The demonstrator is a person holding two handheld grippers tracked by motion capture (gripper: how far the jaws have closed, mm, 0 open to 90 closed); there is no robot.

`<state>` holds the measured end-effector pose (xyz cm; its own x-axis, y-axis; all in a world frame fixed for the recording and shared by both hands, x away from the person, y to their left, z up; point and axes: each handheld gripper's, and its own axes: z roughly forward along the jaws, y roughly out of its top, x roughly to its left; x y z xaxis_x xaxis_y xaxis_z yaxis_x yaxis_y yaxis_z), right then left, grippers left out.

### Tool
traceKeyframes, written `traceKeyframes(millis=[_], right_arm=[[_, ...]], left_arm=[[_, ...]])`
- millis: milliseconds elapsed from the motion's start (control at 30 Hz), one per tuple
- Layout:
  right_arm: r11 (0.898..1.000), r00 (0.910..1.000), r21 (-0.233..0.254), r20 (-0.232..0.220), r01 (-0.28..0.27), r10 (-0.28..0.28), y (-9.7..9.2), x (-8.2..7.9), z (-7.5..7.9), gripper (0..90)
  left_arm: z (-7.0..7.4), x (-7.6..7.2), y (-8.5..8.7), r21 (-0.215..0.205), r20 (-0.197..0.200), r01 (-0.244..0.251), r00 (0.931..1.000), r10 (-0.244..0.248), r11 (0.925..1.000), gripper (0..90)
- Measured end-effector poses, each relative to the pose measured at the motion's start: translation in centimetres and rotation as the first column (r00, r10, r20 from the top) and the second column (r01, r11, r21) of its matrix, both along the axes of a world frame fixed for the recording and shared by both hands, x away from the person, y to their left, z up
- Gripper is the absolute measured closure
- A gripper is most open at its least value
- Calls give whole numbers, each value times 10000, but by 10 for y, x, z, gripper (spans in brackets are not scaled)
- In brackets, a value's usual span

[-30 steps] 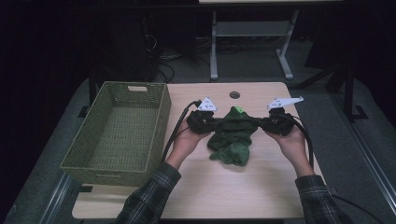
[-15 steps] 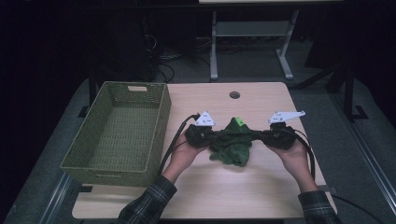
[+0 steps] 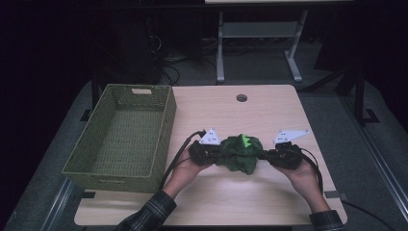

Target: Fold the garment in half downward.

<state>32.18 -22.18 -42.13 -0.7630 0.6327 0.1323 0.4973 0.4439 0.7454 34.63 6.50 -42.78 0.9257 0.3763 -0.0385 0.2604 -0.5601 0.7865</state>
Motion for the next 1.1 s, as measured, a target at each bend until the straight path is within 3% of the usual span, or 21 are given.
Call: traceKeyframes(millis=[533, 700, 867, 1100], right_arm=[[9978, 9952, -576, -942, -314, 259, 10, -1, -37, 859], [9980, 9961, -512, -816, -380, 337, 11, -6, -33, 752], [9987, 9979, -311, -519, -397, 380, 6, -18, -24, 702], [9985, 9982, -160, -313, -520, 515, 2, -37, -17, 650]], left_arm=[[-35, -1, -10, 741, -669, 329, 9974, -280, 9967, 830], [-27, -7, -5, 757, -689, 437, 9969, -385, 9962, 731], [-17, -16, -1, 502, -703, 553, 9962, -517, 9972, 693], [-10, -31, 5, 482, -665, 794, 9949, -762, 9957, 674]])
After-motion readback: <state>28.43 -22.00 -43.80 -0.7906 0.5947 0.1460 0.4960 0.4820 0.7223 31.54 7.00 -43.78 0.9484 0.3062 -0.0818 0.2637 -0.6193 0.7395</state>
